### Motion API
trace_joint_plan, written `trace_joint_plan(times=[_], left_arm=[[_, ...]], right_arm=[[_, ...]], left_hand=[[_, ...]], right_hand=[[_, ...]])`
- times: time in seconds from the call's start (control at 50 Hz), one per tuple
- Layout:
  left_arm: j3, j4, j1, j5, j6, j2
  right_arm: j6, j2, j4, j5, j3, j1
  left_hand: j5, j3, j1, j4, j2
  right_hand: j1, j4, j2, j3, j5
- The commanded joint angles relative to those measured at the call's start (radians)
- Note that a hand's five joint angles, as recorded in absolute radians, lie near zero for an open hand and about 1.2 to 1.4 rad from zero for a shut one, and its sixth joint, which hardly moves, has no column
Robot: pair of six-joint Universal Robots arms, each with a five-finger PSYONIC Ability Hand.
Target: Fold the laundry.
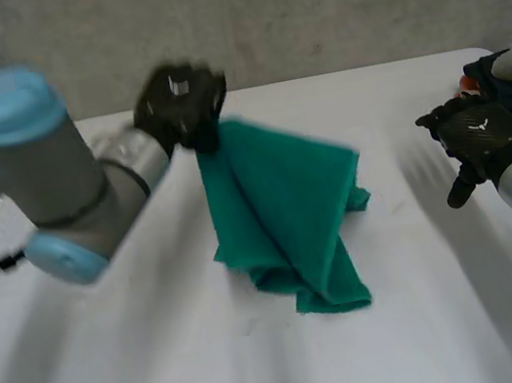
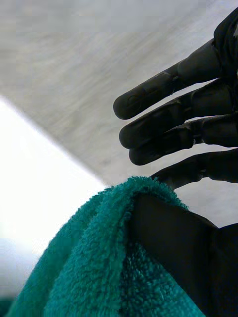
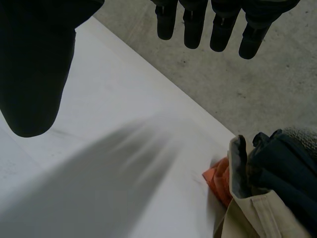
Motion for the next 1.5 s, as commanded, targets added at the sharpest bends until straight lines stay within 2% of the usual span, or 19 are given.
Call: trace_joint_plan(times=[0.02,0.04,0.1,0.2,0.32,0.4,0.44,0.5,0.6,0.7,0.82,1.0,1.06,1.18,1.2,1.26,1.28,1.4,1.5], left_arm=[[-0.147,0.03,0.045,-0.164,0.045,-0.031],[-0.17,0.031,0.06,-0.172,0.067,-0.03],[-0.202,0.024,0.08,-0.18,0.096,-0.002],[-0.311,0.014,0.085,-0.183,0.084,0.162],[-0.457,0.002,0.041,-0.201,-0.011,0.361],[-0.572,-0.047,-0.001,-0.233,-0.174,0.454],[-0.627,-0.099,-0.036,-0.23,-0.291,0.469],[-0.672,-0.154,-0.077,-0.223,-0.429,0.445],[-0.669,-0.156,-0.122,-0.226,-0.542,0.369],[-0.643,-0.082,-0.171,-0.227,-0.501,0.305],[-0.568,0.016,-0.255,-0.247,-0.381,0.181],[-0.459,0.024,-0.294,-0.344,-0.242,0.015],[-0.433,0.031,-0.3,-0.355,-0.208,-0.013],[-0.413,0.117,-0.309,-0.342,-0.157,-0.034],[-0.413,0.155,-0.309,-0.336,-0.143,-0.04],[-0.411,0.211,-0.308,-0.318,-0.126,-0.059],[-0.41,0.24,-0.306,-0.304,-0.116,-0.069],[-0.394,0.271,-0.277,-0.29,-0.102,-0.074],[-0.425,0.248,-0.181,-0.278,-0.111,0.093]], right_arm=[[0.008,0.003,0.04,-0.046,-0.014,-0.01],[0.011,0.003,0.054,-0.065,-0.016,-0.007],[0.009,0.002,0.078,-0.091,-0.022,-0.001],[0.005,0.003,0.191,-0.146,-0.078,0.017],[-0.027,0.048,0.372,-0.224,-0.189,0.054],[-0.118,0.108,0.475,-0.247,-0.281,0.091],[-0.177,0.144,0.494,-0.252,-0.334,0.106],[-0.234,0.212,0.457,-0.253,-0.404,0.129],[-0.244,0.315,0.379,-0.255,-0.477,0.167],[-0.247,0.387,0.273,-0.249,-0.511,0.197],[-0.256,0.454,0.166,-0.214,-0.539,0.233],[-0.264,0.539,0.124,-0.158,-0.612,0.264],[-0.259,0.559,0.126,-0.154,-0.639,0.267],[-0.236,0.574,0.12,-0.163,-0.658,0.276],[-0.225,0.58,0.115,-0.164,-0.663,0.279],[-0.212,0.586,0.113,-0.164,-0.669,0.286],[-0.205,0.586,0.113,-0.161,-0.674,0.287],[-0.162,0.56,0.12,-0.152,-0.677,0.275],[-0.113,0.433,0.159,-0.125,-0.655,0.218]], left_hand=[[-0.031,-0.084,-0.03,-0.091,-0.089],[-0.406,-0.458,-0.404,-0.466,-0.463],[-0.57,-0.623,-0.569,-0.631,-0.628],[-0.882,-0.934,-0.881,-0.942,-0.939],[-0.856,-0.908,-0.855,-0.916,-0.913],[-0.7,-0.753,-0.699,-0.761,-0.758],[-0.604,-0.656,-0.603,-0.664,-0.661],[-0.621,-0.673,-0.619,-0.681,-0.678],[-0.691,-0.744,-0.69,-0.751,-0.749],[-0.7,-0.752,-0.699,-0.76,-0.757],[-0.694,-0.746,-0.693,-0.754,-0.752],[-0.682,-0.735,-0.681,-0.743,-0.74],[-0.65,-0.703,-0.649,-0.71,-0.708],[-0.342,-0.395,-0.341,-0.403,-0.4],[-0.208,-0.26,-0.207,-0.268,-0.266],[-0.011,-0.063,-0.01,-0.071,-0.068],[0.205,0.153,0.206,0.145,0.148],[0.257,0.204,0.258,0.197,0.199],[0.257,0.204,0.258,0.197,0.199]], right_hand=[[-0.044,-0.029,-0.029,-0.031,-0.048],[-0.044,-0.029,-0.029,-0.031,-0.048],[-0.044,-0.029,-0.029,-0.031,-0.048],[-0.044,-0.029,-0.029,-0.031,-0.048],[-0.044,-0.029,-0.029,-0.031,-0.048],[-0.044,-0.029,-0.029,-0.031,-0.048],[-0.044,-0.029,-0.029,-0.031,-0.048],[-0.044,-0.029,-0.029,-0.031,-0.048],[-0.044,-0.029,-0.029,-0.031,-0.048],[-0.044,-0.029,-0.029,-0.031,-0.048],[-0.041,-0.026,-0.026,-0.028,-0.045],[0.064,0.079,0.08,0.077,0.061],[0.225,0.241,0.241,0.238,0.222],[0.716,0.731,0.731,0.729,0.712],[0.818,0.833,0.833,0.831,0.815],[1.0,1.015,1.016,1.013,0.997],[1.175,1.191,1.191,1.188,1.172],[1.178,1.193,1.193,1.191,1.174],[1.178,1.193,1.193,1.191,1.174]])
